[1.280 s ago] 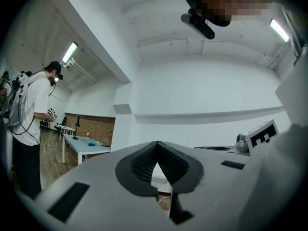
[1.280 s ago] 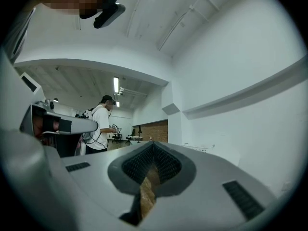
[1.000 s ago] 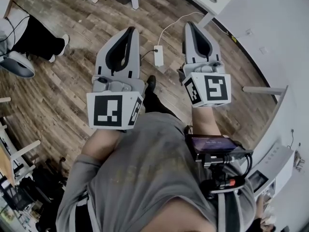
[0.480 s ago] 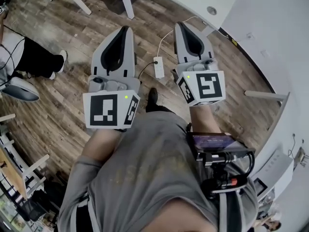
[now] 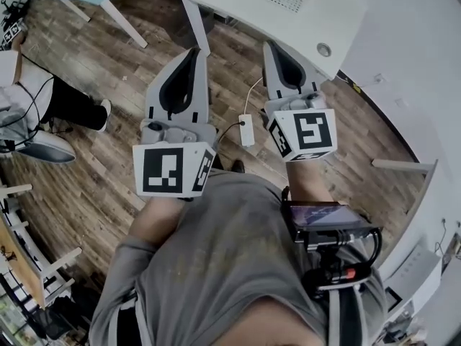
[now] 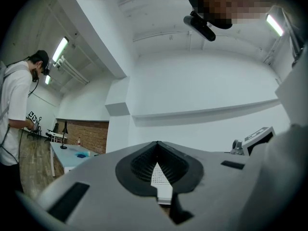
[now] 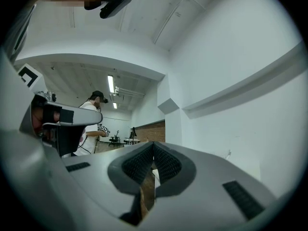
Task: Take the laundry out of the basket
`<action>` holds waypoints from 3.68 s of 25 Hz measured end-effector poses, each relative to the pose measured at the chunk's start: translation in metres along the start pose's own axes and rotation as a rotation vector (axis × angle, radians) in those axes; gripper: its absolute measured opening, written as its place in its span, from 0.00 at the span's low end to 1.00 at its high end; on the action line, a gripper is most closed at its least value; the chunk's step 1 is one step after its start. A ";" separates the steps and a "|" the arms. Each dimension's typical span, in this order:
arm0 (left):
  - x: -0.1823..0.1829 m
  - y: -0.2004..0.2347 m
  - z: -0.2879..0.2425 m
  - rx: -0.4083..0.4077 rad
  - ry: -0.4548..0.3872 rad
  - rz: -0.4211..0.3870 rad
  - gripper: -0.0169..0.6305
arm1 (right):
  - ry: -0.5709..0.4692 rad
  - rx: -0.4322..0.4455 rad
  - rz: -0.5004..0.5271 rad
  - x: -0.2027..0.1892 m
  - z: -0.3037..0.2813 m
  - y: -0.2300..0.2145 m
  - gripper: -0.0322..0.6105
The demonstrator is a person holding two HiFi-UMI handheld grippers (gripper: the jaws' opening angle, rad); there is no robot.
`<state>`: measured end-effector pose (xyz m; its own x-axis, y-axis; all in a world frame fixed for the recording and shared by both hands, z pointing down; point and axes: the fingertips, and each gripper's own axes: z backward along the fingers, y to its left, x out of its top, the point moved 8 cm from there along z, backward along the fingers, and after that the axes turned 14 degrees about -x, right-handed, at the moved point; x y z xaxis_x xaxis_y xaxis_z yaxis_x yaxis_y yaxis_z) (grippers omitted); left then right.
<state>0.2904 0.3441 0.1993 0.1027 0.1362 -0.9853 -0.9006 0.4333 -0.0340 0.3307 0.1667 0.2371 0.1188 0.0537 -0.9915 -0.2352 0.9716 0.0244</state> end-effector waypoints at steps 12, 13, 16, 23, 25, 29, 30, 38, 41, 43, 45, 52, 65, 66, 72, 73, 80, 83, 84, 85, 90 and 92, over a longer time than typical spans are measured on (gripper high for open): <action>-0.043 0.115 -0.062 -0.090 0.029 0.081 0.04 | 0.068 -0.081 0.033 -0.037 -0.110 0.024 0.06; -0.044 0.128 -0.069 -0.100 0.031 0.086 0.04 | 0.073 -0.094 0.035 -0.038 -0.122 0.026 0.06; -0.045 0.165 -0.090 -0.132 0.035 0.097 0.04 | 0.083 -0.135 0.038 -0.040 -0.154 0.033 0.06; -0.049 0.229 -0.120 -0.208 0.032 0.118 0.04 | 0.098 -0.226 0.057 -0.043 -0.207 0.050 0.06; -0.047 0.245 -0.126 -0.223 0.018 0.120 0.04 | 0.092 -0.240 0.073 -0.041 -0.219 0.056 0.06; -0.042 0.269 -0.140 -0.246 -0.012 0.118 0.04 | 0.074 -0.273 0.098 -0.033 -0.241 0.058 0.06; -0.042 0.274 -0.144 -0.255 -0.018 0.117 0.04 | 0.067 -0.285 0.104 -0.031 -0.246 0.058 0.06; -0.058 0.293 -0.192 -0.353 -0.010 0.149 0.04 | 0.054 -0.398 0.138 -0.023 -0.270 0.034 0.06; -0.066 0.291 -0.212 -0.393 0.002 0.157 0.04 | 0.055 -0.436 0.137 -0.026 -0.275 0.020 0.06; -0.069 0.290 -0.225 -0.414 0.010 0.157 0.04 | 0.056 -0.456 0.133 -0.027 -0.279 0.011 0.06; -0.072 0.288 -0.239 -0.434 0.019 0.155 0.04 | 0.057 -0.475 0.126 -0.029 -0.282 0.002 0.06; -0.083 0.278 -0.296 -0.491 0.050 0.148 0.04 | 0.059 -0.503 0.098 -0.039 -0.301 -0.035 0.06; -0.095 0.244 -0.400 -0.577 0.111 0.111 0.04 | 0.042 -0.565 0.028 -0.046 -0.333 -0.122 0.06; -0.095 0.241 -0.407 -0.580 0.113 0.106 0.04 | 0.037 -0.566 0.023 -0.045 -0.336 -0.129 0.06; -0.098 0.227 -0.457 -0.571 0.110 0.102 0.04 | 0.014 -0.525 0.023 -0.036 -0.361 -0.170 0.06; -0.099 0.225 -0.464 -0.566 0.107 0.104 0.04 | 0.011 -0.518 0.025 -0.035 -0.364 -0.177 0.06; -0.091 0.224 -0.495 -0.550 0.083 0.088 0.04 | -0.004 -0.495 0.029 -0.028 -0.383 -0.201 0.06; -0.091 0.228 -0.510 -0.546 0.076 0.083 0.04 | -0.002 -0.488 0.033 -0.029 -0.397 -0.212 0.06; -0.092 0.230 -0.515 -0.545 0.077 0.083 0.04 | 0.002 -0.486 0.035 -0.030 -0.403 -0.215 0.06; -0.094 0.232 -0.520 -0.544 0.080 0.086 0.04 | 0.008 -0.484 0.037 -0.031 -0.409 -0.218 0.06; -0.102 0.246 -0.546 -0.532 0.095 0.127 0.04 | 0.065 -0.459 0.063 -0.044 -0.438 -0.227 0.06; -0.105 0.250 -0.557 -0.535 0.098 0.136 0.04 | 0.094 -0.445 0.074 -0.051 -0.449 -0.229 0.06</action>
<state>-0.1812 -0.0578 0.2015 -0.0462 0.0647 -0.9968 -0.9944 -0.0980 0.0398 -0.0551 -0.1616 0.2242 0.0025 0.0782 -0.9969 -0.6336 0.7714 0.0589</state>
